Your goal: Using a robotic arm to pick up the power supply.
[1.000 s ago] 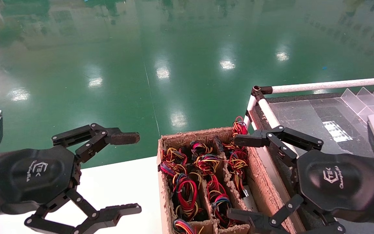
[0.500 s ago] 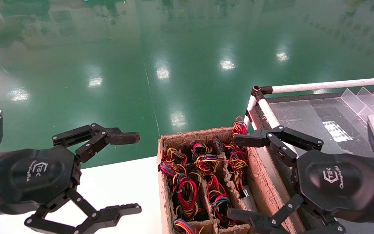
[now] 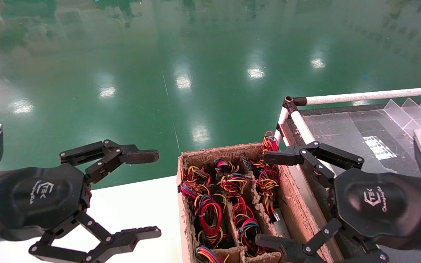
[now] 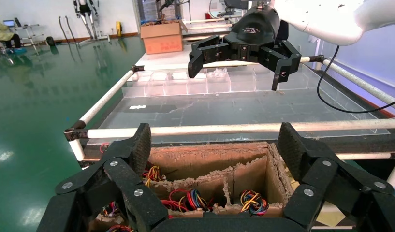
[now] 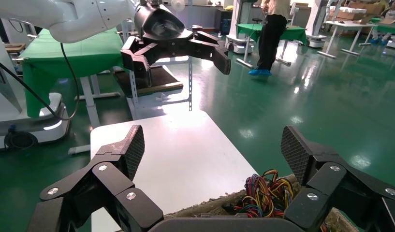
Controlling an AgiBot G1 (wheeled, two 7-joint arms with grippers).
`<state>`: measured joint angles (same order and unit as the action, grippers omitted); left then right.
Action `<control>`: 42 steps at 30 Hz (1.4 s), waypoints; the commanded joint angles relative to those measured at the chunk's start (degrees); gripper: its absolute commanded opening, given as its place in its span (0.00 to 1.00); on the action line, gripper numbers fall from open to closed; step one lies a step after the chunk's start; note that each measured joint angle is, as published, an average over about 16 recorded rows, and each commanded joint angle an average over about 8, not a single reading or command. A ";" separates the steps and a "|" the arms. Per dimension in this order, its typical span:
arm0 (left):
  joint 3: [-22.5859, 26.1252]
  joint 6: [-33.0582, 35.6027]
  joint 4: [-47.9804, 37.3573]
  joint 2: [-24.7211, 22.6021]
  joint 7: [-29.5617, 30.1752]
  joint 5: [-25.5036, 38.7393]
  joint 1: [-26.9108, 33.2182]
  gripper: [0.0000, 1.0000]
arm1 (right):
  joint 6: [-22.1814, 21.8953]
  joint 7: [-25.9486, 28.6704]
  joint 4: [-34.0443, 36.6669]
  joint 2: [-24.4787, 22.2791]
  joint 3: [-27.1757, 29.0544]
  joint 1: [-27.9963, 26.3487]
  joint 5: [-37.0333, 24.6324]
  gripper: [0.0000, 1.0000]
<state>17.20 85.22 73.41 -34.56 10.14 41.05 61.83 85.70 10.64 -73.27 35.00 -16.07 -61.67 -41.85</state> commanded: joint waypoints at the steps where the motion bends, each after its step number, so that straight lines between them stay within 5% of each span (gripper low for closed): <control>1: 0.00 0.00 0.00 0.00 0.00 0.00 0.00 0.00 | 0.00 0.00 0.00 0.00 0.00 0.00 0.00 1.00; 31: 0.00 0.00 0.00 0.00 0.00 0.00 0.00 0.00 | 0.00 0.00 0.00 0.00 0.00 0.00 0.00 1.00; 33: 0.00 0.00 0.00 0.00 0.00 0.00 0.00 0.14 | 0.00 0.00 0.00 0.00 0.00 0.00 0.00 1.00; 40: 0.00 0.00 0.00 0.00 0.00 0.00 0.00 0.98 | 0.00 0.00 0.00 0.00 0.00 0.00 0.00 1.00; 42: 0.00 0.00 0.00 0.00 0.00 0.00 0.00 1.00 | 0.00 0.00 0.00 0.00 0.00 0.00 0.00 1.00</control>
<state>17.20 85.22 73.40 -34.56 10.14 41.05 61.83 85.70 10.64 -73.27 35.00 -16.07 -61.67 -41.85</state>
